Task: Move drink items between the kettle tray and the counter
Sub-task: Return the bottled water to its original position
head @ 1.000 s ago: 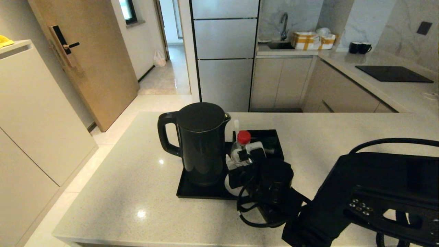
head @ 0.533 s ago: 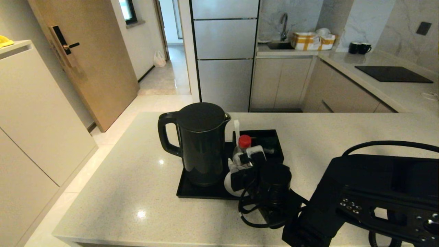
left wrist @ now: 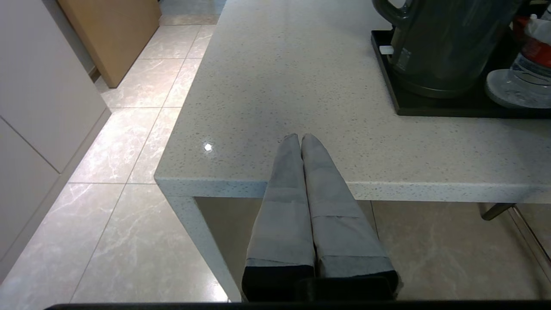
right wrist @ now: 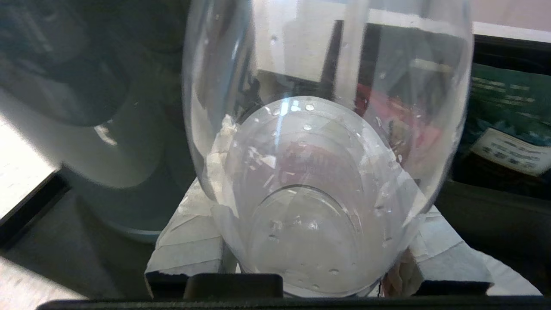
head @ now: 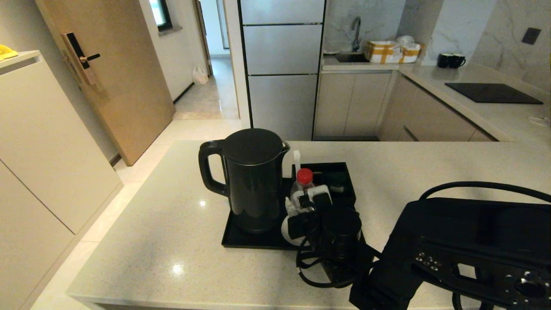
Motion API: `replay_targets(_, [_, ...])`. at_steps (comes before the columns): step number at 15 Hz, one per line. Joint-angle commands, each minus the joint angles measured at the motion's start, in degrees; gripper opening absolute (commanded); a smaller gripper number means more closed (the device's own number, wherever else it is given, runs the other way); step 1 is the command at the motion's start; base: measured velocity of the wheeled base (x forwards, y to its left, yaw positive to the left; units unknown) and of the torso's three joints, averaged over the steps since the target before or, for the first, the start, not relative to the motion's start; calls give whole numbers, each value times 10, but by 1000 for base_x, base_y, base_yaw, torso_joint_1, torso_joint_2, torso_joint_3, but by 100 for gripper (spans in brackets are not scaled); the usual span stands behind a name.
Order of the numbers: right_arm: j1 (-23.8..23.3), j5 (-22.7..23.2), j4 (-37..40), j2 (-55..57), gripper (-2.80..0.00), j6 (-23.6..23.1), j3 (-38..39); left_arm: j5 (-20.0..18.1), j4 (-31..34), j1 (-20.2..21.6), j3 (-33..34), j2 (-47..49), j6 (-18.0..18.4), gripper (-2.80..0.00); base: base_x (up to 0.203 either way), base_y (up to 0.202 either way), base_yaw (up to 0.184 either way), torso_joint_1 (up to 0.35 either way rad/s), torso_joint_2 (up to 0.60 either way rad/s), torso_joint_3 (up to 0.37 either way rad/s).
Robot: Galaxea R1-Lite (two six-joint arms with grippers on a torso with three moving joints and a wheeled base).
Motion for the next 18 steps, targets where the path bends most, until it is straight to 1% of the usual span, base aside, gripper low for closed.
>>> replay_targets(1, [0,-16,5,7,-280,-5,-8,0,0,0,1,1,0,-280,0,0,0,0,0,0])
replay_targets(3, [0,-17,6,8,-280,-9,-3,0,0,1,1,1,0,-280,0,0,0,0,0,0])
replay_targets(4, [0,-18,4,8,0,-12,-3,-1,0,0,1,1,0,-280,0,0,0,0,0,0])
replay_targets(14, [0,-15,-12,1,0,-12,4,0,0,0,1,1,0,-280,0,0,0,0,0,0])
replay_targets(18, [3,-12,-17,-22,0,-12,32,0,0,0,1,1,0,-280,0,0,0,0,0,0])
